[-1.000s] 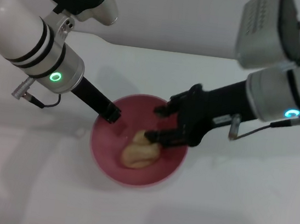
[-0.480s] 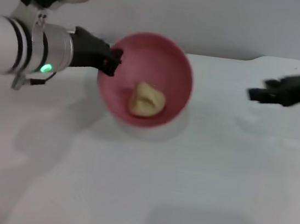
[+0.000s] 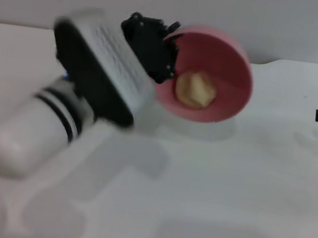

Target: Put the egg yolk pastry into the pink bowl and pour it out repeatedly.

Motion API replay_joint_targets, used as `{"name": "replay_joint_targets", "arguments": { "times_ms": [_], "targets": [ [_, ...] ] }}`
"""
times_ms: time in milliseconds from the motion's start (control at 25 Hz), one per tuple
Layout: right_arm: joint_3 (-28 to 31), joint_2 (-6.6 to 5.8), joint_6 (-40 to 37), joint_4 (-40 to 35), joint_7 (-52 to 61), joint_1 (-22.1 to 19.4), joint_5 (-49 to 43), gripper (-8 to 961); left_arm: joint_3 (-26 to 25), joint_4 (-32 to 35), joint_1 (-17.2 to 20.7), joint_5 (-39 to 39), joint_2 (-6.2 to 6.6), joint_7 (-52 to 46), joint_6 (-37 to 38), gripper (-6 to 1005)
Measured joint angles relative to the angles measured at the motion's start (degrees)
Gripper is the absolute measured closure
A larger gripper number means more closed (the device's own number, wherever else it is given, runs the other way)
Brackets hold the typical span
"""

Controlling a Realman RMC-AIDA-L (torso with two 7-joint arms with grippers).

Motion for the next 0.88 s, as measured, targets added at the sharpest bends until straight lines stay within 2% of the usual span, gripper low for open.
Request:
{"name": "replay_joint_targets", "arguments": {
  "times_ms": [40,80,120,160,280,360,480,800,880],
  "targets": [
    [0.2,0.04,-0.1,0.0,0.0,-0.3,0.0,420,2.3,-2.6,0.3,1.1,-0.17,2.4,-6.9,1001],
    [0.4,0.05,-0.1,0.0,0.0,-0.4,0.0,419,2.3,-2.6,0.3,1.1,-0.17,2.4,-6.9,1001],
    [0.5,0.08,-0.1,0.0,0.0,-0.6,0.0,418,4.7,-6.0,0.2,1.8,-0.31,5.7,-15.1,1001],
    [0.6,0.10,-0.1,0.0,0.0,-0.6,0.0,417,9.8,-13.4,-1.5,1.5,-0.53,13.2,-29.4,1001],
    [0.7,0.11,-0.1,0.1,0.0,-0.6,0.0,414,15.0,-20.5,-4.5,0.0,-0.71,21.2,-40.1,1001],
    [0.7,0.11,-0.1,0.1,0.0,-0.4,0.0,412,18.0,-23.7,-6.9,-2.5,-0.72,25.8,-43.7,1001],
    [0.7,0.11,-0.1,0.1,0.0,-0.2,0.0,409,19.7,-25.6,-9.0,-5.7,-0.73,28.1,-44.2,1001],
    [0.4,0.07,0.5,0.1,0.0,0.6,0.9,401,19.4,-28.2,-10.4,-7.4,-0.75,28.0,-50.2,1001],
    [0.0,0.07,0.5,0.1,0.0,0.9,1.2,399,19.0,-28.2,-11.1,-11.6,-0.73,26.4,-49.9,1000]
  ]
}}
